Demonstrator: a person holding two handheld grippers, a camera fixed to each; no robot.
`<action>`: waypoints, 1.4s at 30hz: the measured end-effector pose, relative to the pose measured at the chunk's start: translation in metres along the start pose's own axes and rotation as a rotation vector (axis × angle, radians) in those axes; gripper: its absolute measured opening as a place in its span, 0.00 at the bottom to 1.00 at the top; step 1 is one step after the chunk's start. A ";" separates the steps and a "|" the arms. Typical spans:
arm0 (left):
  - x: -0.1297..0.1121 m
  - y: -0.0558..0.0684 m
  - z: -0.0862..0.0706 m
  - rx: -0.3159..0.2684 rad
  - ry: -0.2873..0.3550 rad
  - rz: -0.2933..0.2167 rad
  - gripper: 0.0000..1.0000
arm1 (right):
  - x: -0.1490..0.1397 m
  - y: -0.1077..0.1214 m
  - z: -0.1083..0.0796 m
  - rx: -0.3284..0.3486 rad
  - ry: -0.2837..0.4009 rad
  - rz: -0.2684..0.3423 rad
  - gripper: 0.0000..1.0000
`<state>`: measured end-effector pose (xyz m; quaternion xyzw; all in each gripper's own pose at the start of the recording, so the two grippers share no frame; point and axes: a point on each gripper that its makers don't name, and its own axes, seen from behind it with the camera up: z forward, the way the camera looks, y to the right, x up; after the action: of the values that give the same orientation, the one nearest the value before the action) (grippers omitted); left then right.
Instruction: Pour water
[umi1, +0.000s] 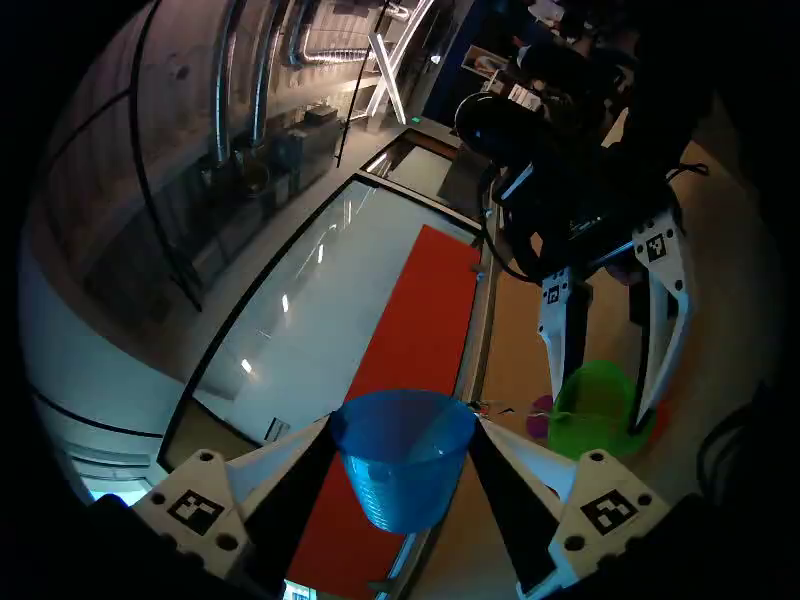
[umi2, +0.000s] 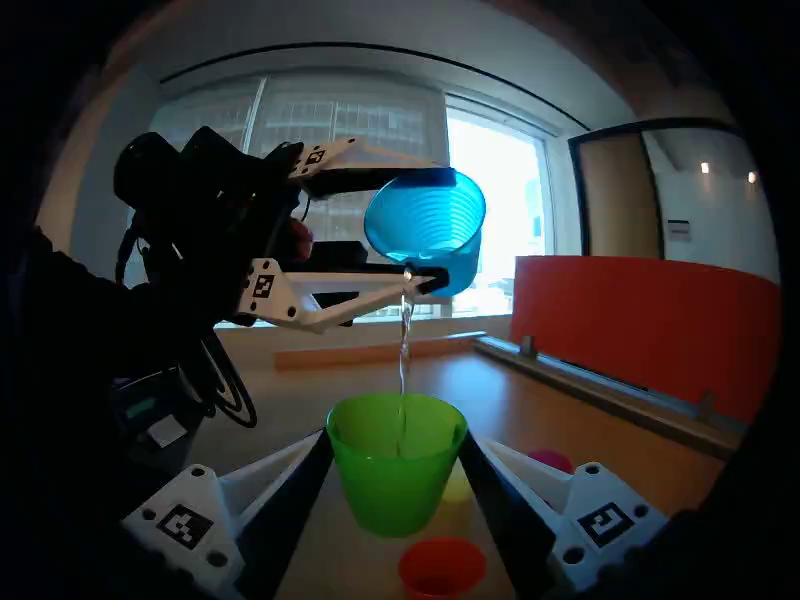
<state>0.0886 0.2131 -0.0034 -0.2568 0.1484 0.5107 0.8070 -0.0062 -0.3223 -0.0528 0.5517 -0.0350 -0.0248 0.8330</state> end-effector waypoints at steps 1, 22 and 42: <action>0.000 0.000 0.000 0.000 0.000 0.003 0.88 | 0.000 0.000 0.000 0.001 0.001 0.001 0.91; 0.007 -0.003 -0.004 -0.001 0.006 0.041 0.88 | 0.005 0.000 -0.001 -0.001 0.010 0.000 0.91; 0.011 -0.007 -0.006 0.005 0.006 0.103 0.88 | 0.008 0.002 -0.002 -0.006 0.016 -0.005 0.91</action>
<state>0.1000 0.2154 -0.0123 -0.2483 0.1649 0.5506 0.7797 0.0017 -0.3207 -0.0514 0.5493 -0.0268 -0.0227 0.8349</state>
